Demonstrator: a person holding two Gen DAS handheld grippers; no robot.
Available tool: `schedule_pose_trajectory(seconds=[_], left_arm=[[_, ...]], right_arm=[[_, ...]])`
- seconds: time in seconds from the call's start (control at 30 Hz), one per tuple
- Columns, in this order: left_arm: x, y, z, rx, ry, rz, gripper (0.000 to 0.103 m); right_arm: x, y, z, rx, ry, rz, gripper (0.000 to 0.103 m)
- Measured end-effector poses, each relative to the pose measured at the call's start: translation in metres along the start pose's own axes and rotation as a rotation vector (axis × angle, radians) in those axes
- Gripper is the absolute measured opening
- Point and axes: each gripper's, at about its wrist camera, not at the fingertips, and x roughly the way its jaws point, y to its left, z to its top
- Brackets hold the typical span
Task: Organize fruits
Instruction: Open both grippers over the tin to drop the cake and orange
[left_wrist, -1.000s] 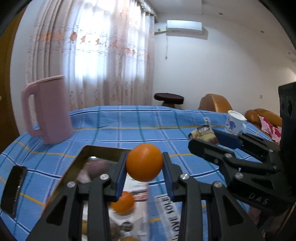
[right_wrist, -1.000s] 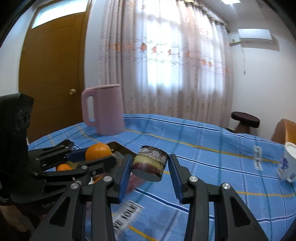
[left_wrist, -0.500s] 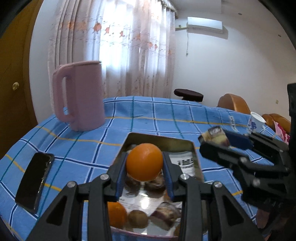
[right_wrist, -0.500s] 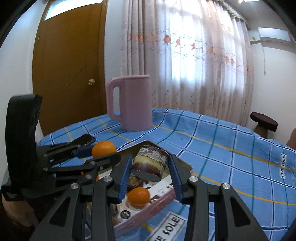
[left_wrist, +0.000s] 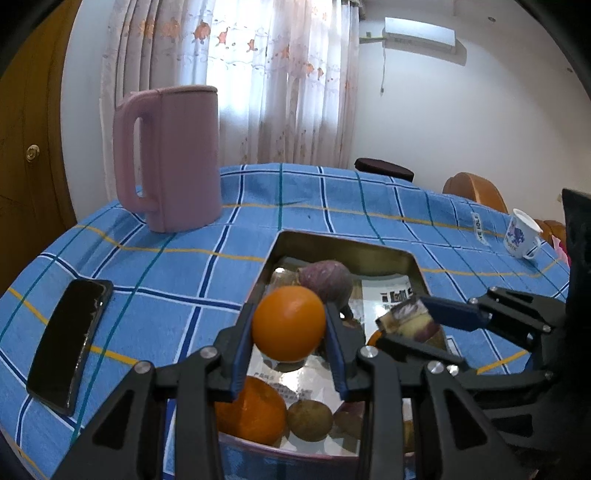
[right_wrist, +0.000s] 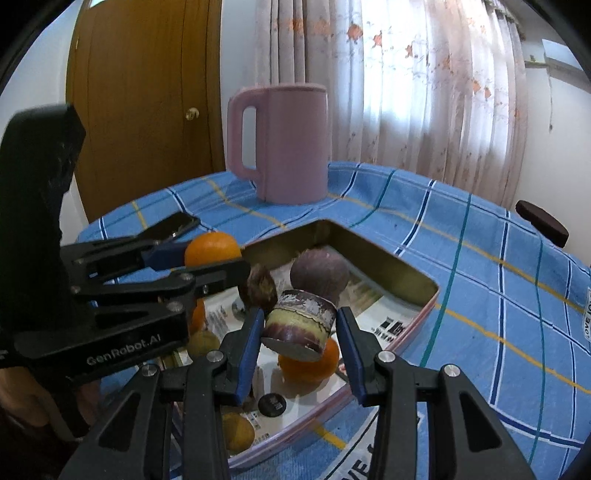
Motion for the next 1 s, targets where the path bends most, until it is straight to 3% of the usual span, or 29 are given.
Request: schedule_pose_trajectory(seconds=[0.27,0.37,0.47,1.0], left_arm=[[0.003,0.0,-0.005,0.002,0.028,0.003,0.043],[-0.007,0.001,-0.003,-0.007,-0.003,0.0,0.065],[-0.019,0.001,0.0,-0.005,-0.043,0.006,0.074],[-0.048,0.0,0.009,-0.02,-0.113,-0.003,0.085]], right_arm=[[0.004,0.002,-0.002,-0.007,0.039,0.026,0.044],[0.005,0.003,-0.003,-0.007,0.053,0.038,0.055],[-0.002,0.004,-0.003,-0.002,0.027,0.029,0.058],[-0.056,-0.02,-0.007,0.084,-0.089,-0.079,0.059]])
